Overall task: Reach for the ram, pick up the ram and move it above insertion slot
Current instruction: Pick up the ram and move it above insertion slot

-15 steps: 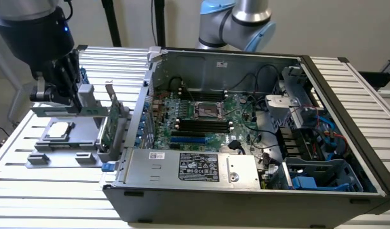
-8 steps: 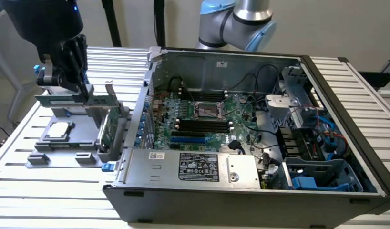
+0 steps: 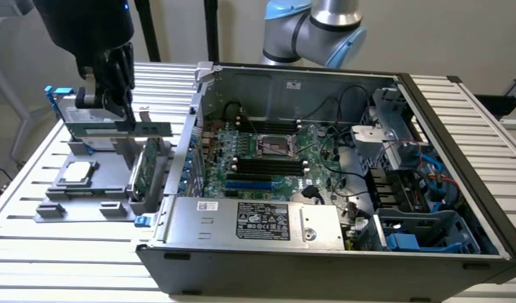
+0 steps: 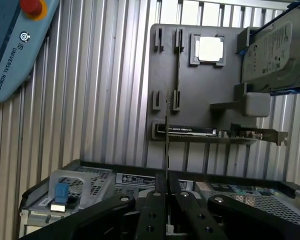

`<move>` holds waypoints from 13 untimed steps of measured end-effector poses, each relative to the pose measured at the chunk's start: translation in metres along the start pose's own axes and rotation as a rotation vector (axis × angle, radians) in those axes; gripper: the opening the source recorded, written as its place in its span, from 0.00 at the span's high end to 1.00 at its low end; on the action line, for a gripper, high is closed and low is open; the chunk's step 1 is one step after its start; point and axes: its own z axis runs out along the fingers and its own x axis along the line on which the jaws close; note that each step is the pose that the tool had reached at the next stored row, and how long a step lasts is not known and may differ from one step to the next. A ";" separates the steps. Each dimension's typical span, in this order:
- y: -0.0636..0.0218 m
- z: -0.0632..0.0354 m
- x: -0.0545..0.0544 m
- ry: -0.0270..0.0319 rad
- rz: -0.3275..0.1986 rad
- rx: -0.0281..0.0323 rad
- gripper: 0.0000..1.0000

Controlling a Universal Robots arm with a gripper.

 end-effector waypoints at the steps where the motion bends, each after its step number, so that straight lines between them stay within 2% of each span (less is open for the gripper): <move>1: -0.0031 -0.0001 0.000 -0.0005 0.000 0.0001 0.87; 13: -0.0421 -0.0016 -0.006 -0.0056 0.000 0.0005 0.87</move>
